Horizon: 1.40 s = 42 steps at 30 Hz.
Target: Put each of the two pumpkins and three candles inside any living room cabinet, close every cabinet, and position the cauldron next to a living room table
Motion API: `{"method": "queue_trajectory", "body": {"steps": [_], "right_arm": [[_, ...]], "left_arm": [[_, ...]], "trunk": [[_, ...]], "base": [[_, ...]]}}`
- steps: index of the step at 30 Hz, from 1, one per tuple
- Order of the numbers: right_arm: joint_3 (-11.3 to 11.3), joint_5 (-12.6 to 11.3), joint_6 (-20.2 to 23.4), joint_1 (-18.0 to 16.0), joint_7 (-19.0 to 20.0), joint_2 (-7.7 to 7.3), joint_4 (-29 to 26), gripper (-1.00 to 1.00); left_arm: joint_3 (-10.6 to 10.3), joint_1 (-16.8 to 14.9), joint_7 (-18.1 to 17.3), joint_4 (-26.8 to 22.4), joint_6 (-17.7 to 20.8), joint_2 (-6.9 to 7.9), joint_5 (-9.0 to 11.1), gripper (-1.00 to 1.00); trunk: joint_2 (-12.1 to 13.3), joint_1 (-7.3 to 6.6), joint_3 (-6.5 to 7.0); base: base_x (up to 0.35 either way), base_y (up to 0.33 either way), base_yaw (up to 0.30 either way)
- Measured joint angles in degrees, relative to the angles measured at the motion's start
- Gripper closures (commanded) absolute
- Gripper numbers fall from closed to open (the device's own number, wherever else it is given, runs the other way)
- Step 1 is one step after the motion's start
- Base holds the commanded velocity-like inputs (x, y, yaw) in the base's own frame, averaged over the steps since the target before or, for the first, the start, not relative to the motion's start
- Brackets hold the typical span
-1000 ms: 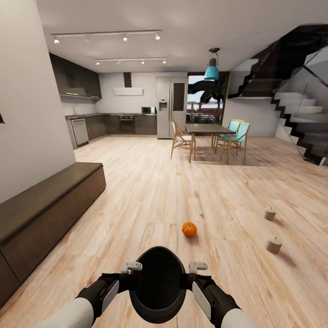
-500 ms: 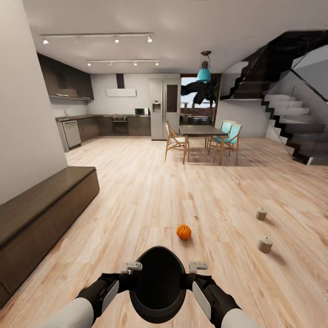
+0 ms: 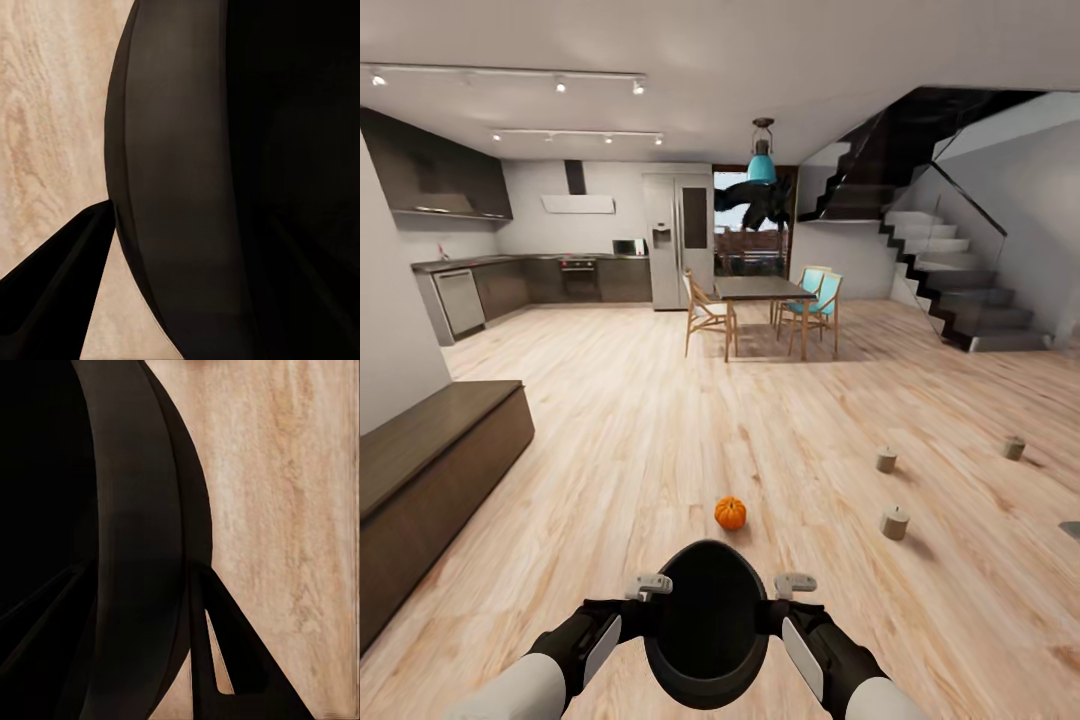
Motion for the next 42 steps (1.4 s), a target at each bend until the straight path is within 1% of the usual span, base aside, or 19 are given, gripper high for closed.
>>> {"method": "queue_trajectory", "body": {"steps": [21,42], "right_arm": [[0.0,0.0,0.0,0.0,0.0,0.00,0.0,1.00],[0.0,0.0,-0.1,0.0,0.1,0.00,0.1,1.00]], "left_arm": [[0.0,0.0,0.0,0.0,0.0,0.00,0.0,1.00],[0.0,0.0,0.0,0.0,0.0,0.00,-0.1,1.00]], "trunk": [[8.4,-4.61,3.77],[8.4,-4.62,3.77]], "base": [[0.000,0.000,-0.274],[0.000,0.000,-0.274]]}}
